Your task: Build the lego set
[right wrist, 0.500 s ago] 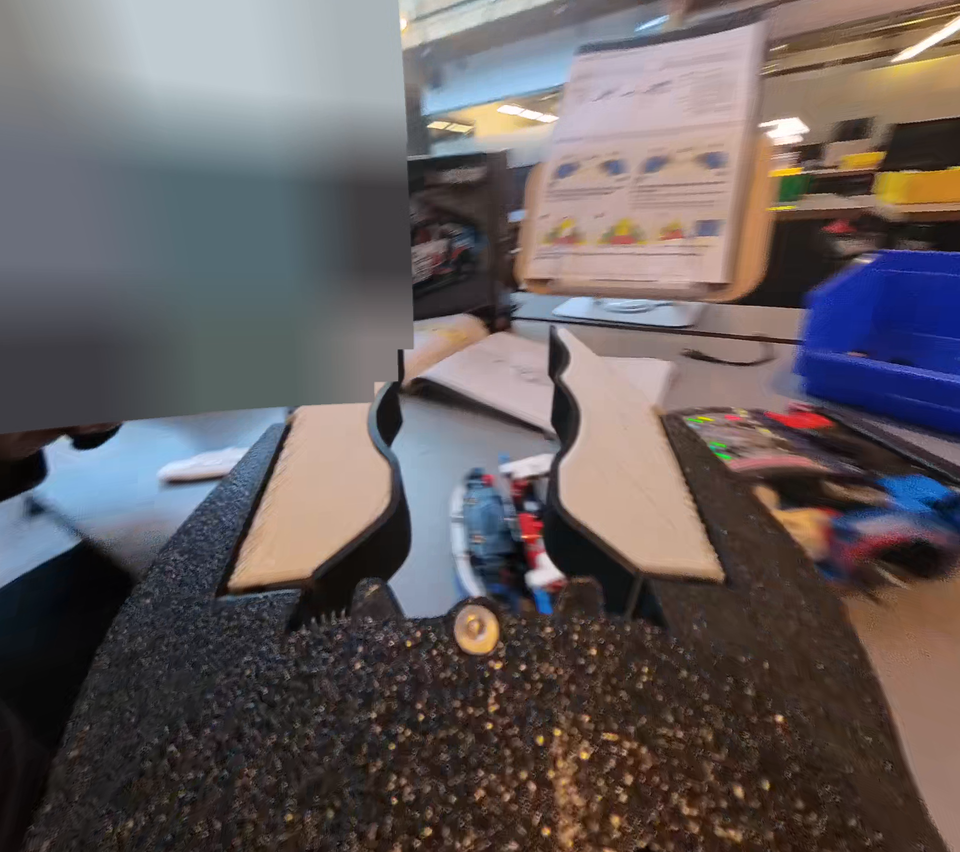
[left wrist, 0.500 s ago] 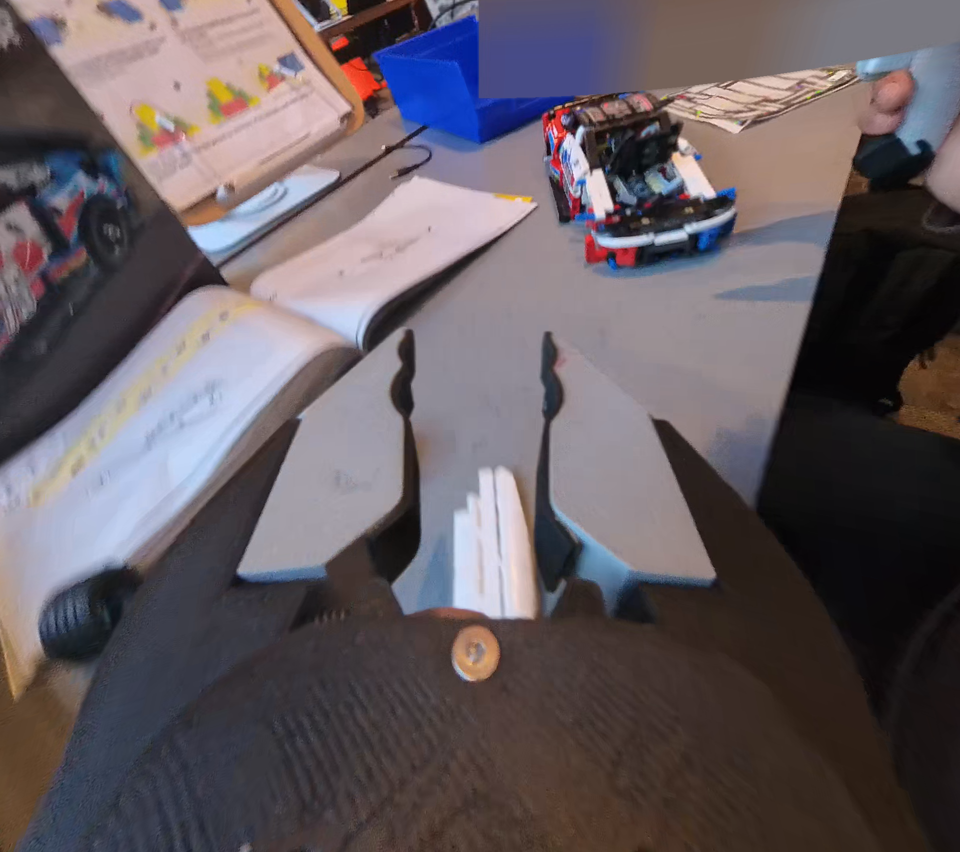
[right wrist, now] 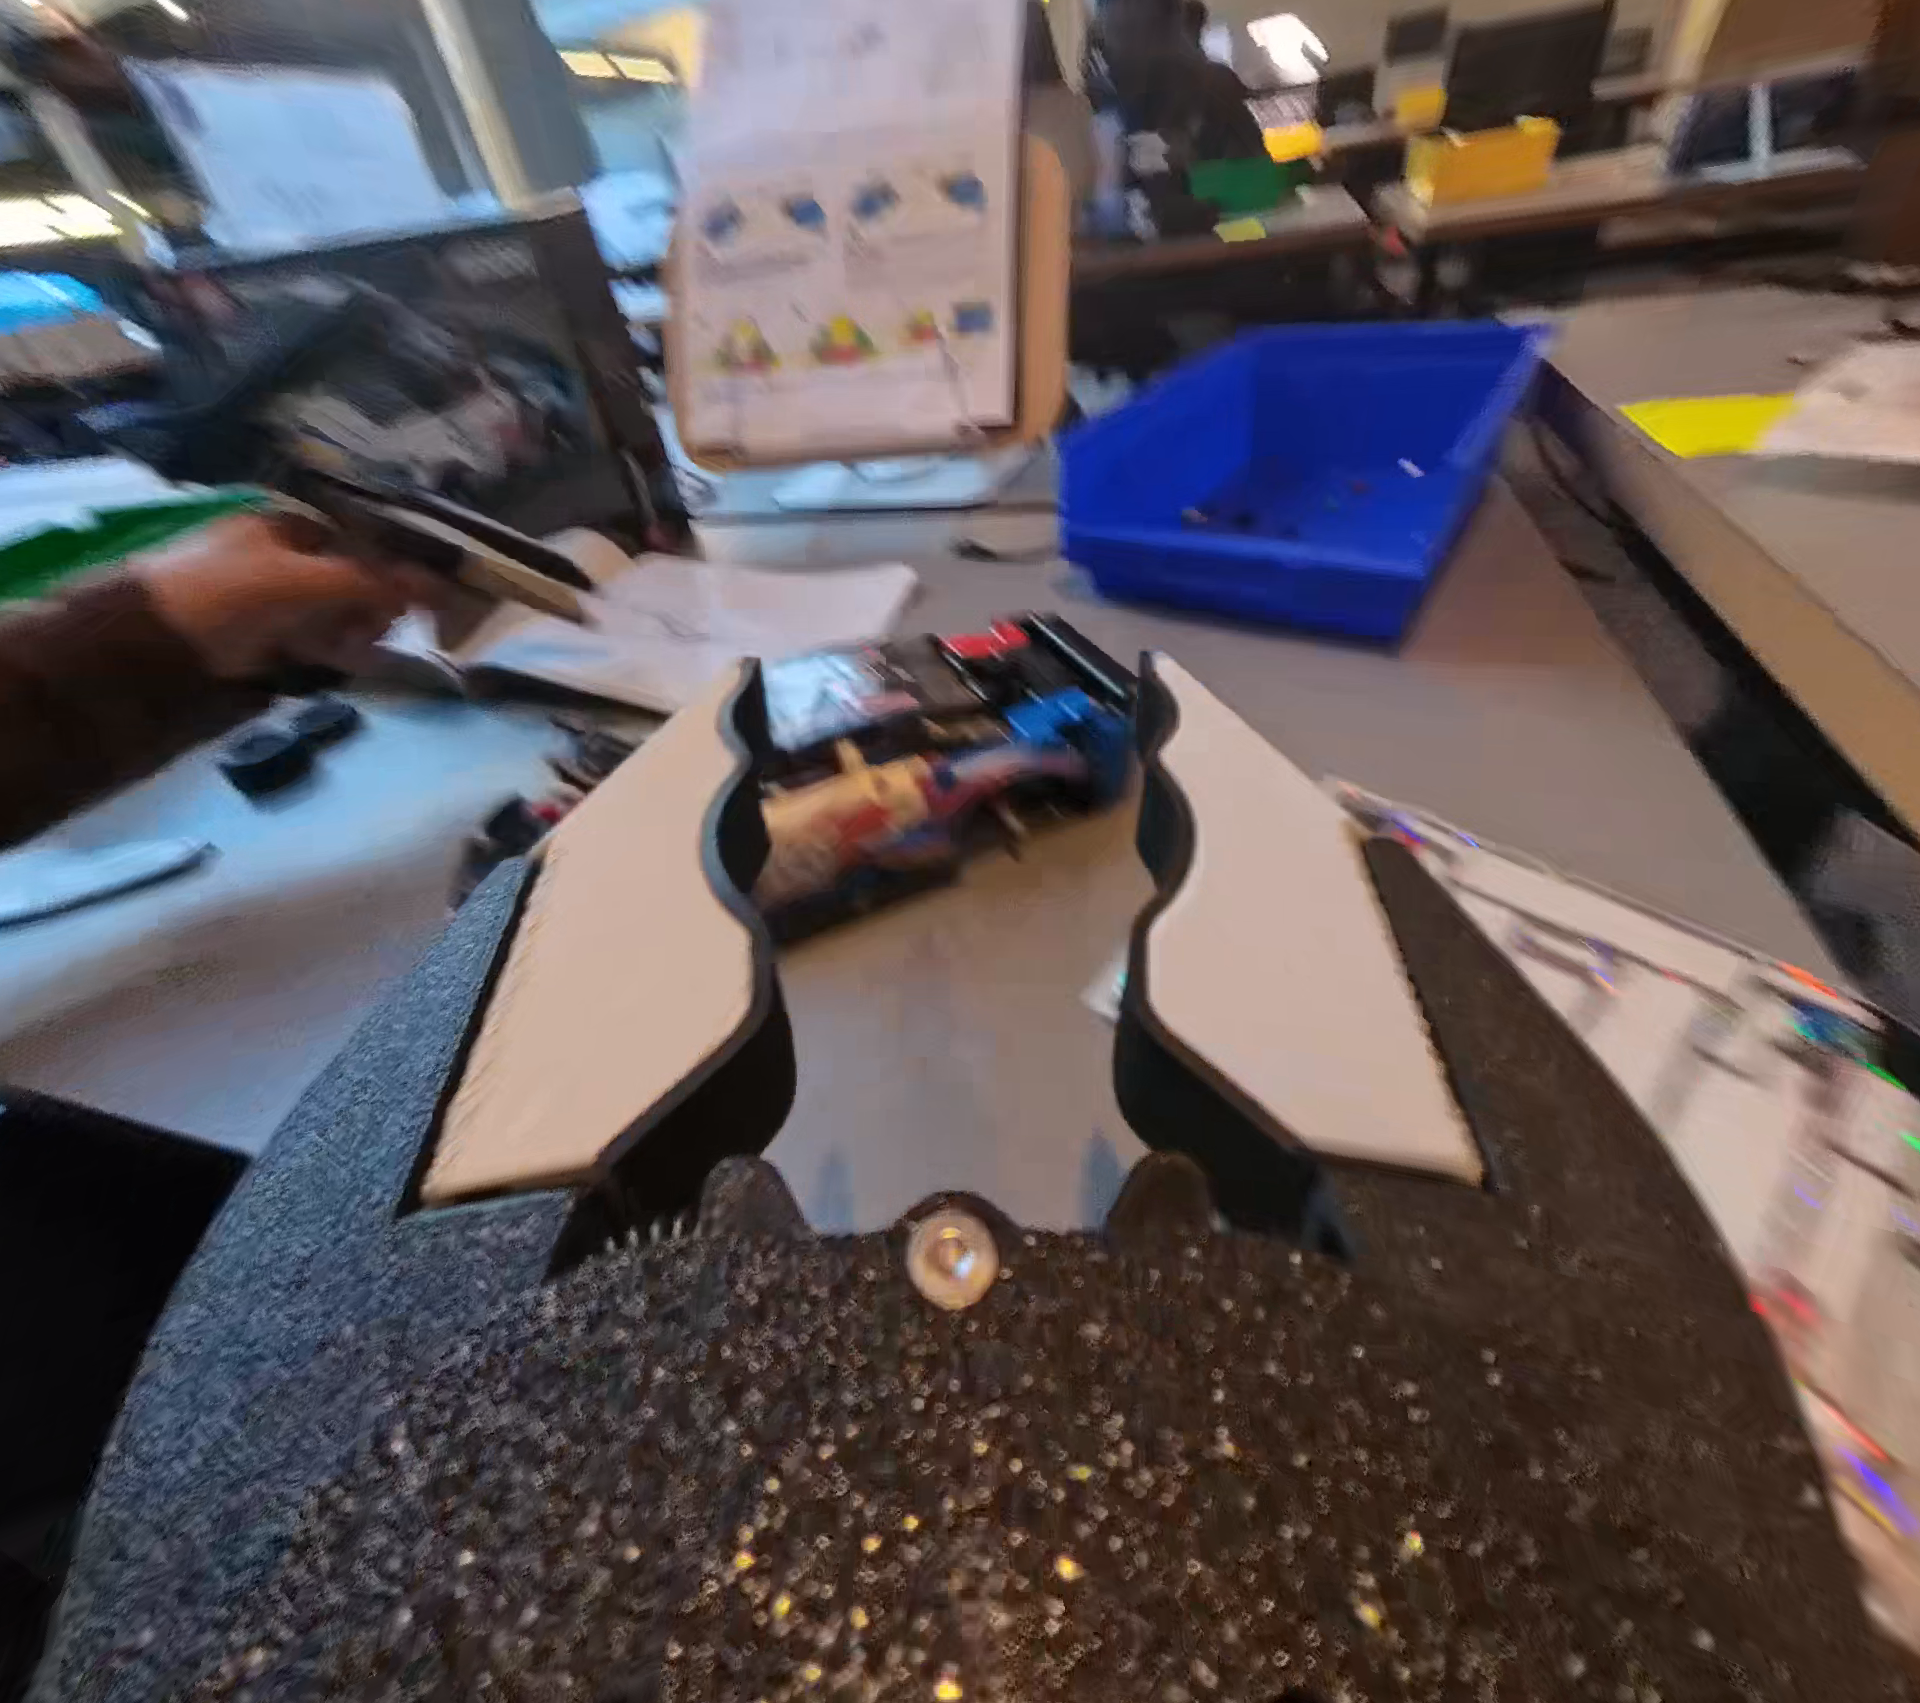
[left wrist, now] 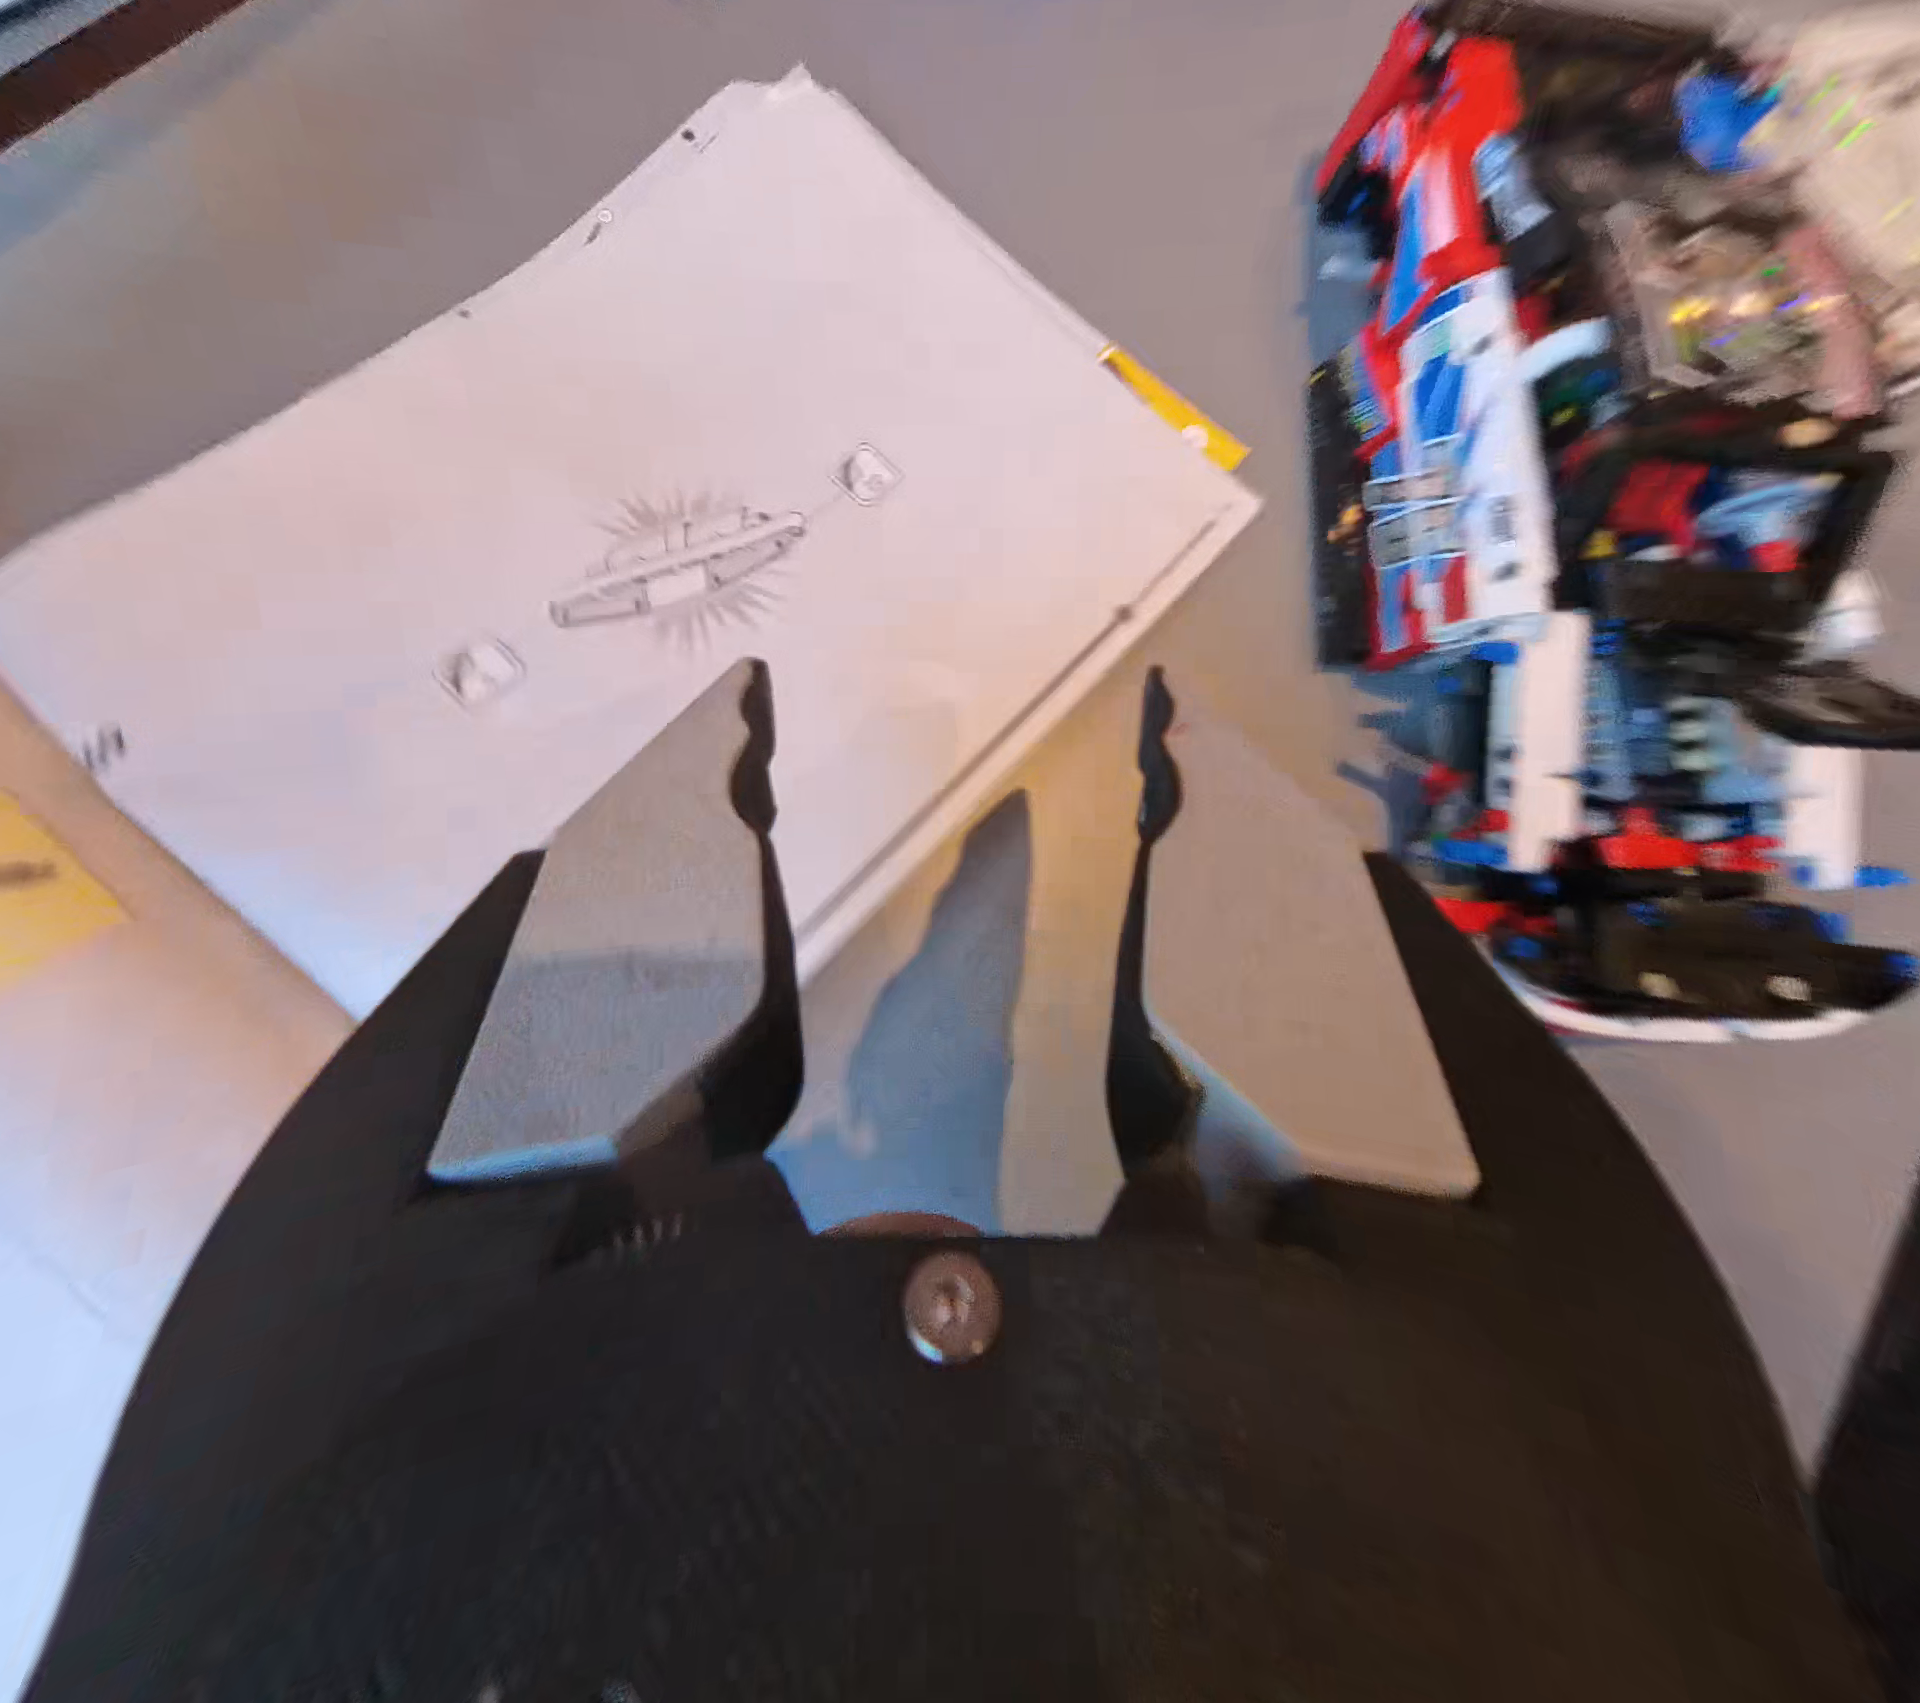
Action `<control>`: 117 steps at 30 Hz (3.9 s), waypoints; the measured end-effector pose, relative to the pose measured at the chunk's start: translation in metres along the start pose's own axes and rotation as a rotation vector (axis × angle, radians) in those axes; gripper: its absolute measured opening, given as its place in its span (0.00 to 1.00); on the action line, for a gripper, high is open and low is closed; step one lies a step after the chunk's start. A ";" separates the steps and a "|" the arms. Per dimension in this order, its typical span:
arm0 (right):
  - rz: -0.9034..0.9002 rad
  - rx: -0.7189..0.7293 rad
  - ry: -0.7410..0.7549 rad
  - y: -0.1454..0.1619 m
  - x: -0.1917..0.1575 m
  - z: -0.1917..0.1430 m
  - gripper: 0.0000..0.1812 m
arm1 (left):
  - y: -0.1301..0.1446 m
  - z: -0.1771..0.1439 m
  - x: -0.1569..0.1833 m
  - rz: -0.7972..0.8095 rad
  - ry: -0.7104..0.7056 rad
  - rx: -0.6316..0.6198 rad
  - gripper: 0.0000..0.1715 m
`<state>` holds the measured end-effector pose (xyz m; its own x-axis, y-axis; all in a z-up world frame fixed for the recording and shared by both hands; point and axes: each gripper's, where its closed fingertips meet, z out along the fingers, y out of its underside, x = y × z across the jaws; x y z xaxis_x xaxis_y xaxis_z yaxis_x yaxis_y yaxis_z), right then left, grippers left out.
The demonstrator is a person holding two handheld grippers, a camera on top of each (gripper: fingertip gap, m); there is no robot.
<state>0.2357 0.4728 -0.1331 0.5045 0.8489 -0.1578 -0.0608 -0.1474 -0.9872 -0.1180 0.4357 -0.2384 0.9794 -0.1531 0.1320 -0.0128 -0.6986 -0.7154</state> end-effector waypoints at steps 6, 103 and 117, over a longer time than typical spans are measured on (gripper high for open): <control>-0.083 -0.267 0.115 0.052 0.082 -0.059 0.50 | 0.033 -0.074 0.054 -0.072 -0.137 0.199 0.47; -0.386 -0.504 -0.266 0.138 0.083 -0.096 0.34 | 0.107 0.095 0.413 0.417 0.246 0.175 0.36; -0.213 -0.456 -0.301 0.139 0.066 -0.096 0.35 | 0.115 0.092 0.415 0.433 0.244 0.154 0.34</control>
<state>0.3430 0.4597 -0.2784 0.1945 0.9806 -0.0223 0.4256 -0.1049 -0.8988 0.3051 0.3557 -0.3290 0.8152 -0.5766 -0.0552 -0.3582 -0.4269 -0.8304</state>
